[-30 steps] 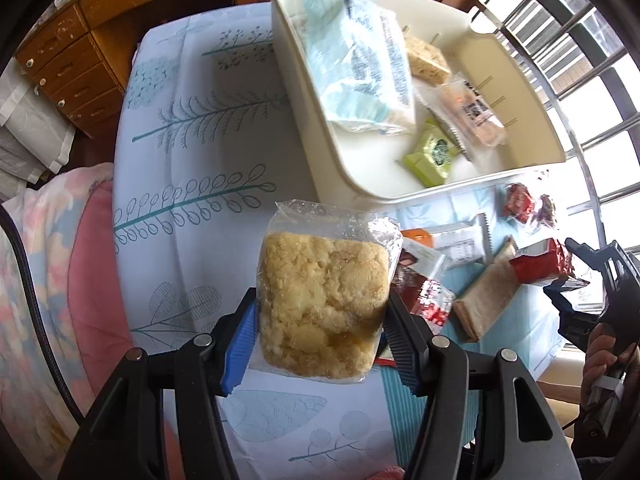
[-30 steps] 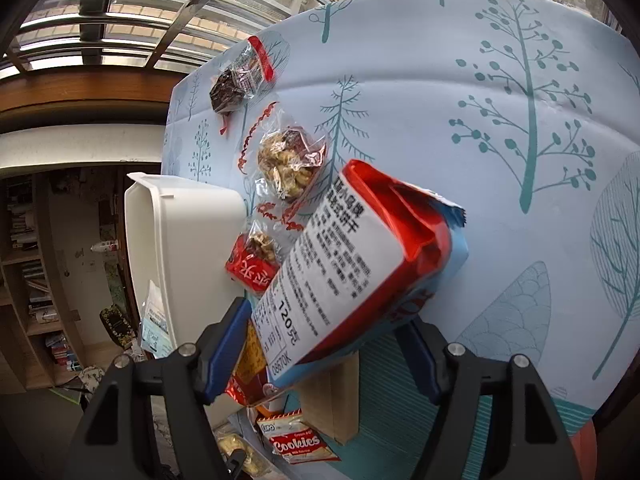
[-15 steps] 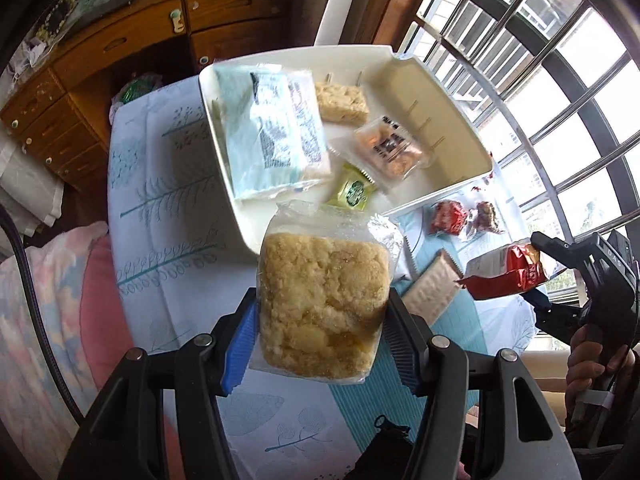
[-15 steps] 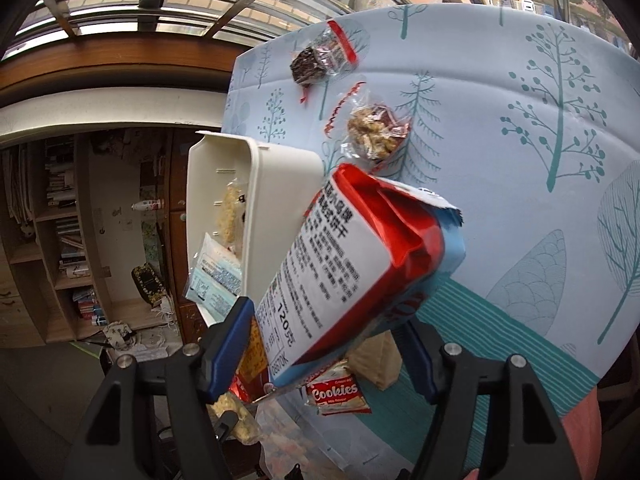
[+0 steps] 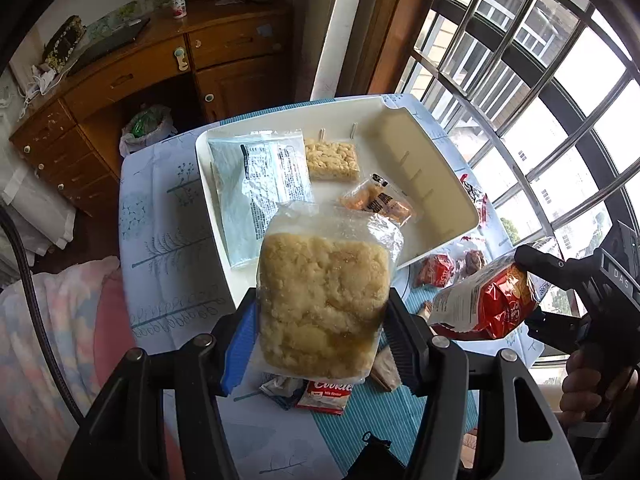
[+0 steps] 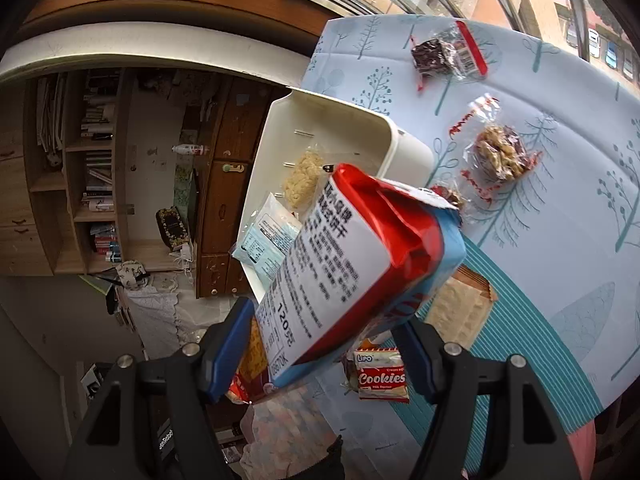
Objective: Organize snacks
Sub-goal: 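Carry the cake bag and biscuit packet over the white tray with both tools, then open both tools to drop the biscuit packet and cake bag into the tray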
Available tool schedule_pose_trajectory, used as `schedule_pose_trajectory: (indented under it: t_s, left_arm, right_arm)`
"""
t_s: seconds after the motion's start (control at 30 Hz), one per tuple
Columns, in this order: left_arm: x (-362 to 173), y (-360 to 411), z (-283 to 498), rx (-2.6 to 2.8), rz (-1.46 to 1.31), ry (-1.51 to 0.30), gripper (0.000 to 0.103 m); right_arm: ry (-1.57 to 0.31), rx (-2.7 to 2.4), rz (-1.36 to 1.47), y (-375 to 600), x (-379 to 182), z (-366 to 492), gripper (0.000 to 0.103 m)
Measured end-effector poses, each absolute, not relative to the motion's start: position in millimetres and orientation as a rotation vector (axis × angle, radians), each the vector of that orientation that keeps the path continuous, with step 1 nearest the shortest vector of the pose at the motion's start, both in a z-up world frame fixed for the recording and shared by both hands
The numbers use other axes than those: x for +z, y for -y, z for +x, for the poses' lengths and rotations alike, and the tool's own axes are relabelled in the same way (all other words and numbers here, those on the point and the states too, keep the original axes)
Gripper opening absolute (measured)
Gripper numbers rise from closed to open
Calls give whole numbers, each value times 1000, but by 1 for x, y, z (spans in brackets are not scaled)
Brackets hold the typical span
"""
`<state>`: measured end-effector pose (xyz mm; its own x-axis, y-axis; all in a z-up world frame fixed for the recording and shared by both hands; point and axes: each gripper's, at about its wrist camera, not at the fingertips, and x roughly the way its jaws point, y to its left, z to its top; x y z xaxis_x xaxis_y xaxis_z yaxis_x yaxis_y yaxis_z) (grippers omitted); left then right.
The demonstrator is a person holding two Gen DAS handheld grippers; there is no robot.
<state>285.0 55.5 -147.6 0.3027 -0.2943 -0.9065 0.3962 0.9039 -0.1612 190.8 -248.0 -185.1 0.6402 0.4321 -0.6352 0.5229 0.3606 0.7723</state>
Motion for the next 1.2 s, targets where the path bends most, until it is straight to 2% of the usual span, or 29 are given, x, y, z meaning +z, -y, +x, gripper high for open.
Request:
schedule_pose_trajectory:
  t_s: [0.6, 1.03, 1.2]
  left_arm:
    - [-177, -38, 335, -343, -12, -1121, 59]
    - [-199, -28, 352, -290, -28, -1158, 60]
    - [-186, -30, 345, -304, -39, -1127, 76]
  right_arm:
    - [-1049, 119, 1151, 255, -203, 276, 70]
    - [-1112, 174, 1186, 266, -228, 297, 71]
    - [-1123, 189, 1140, 259, -218, 299, 71]
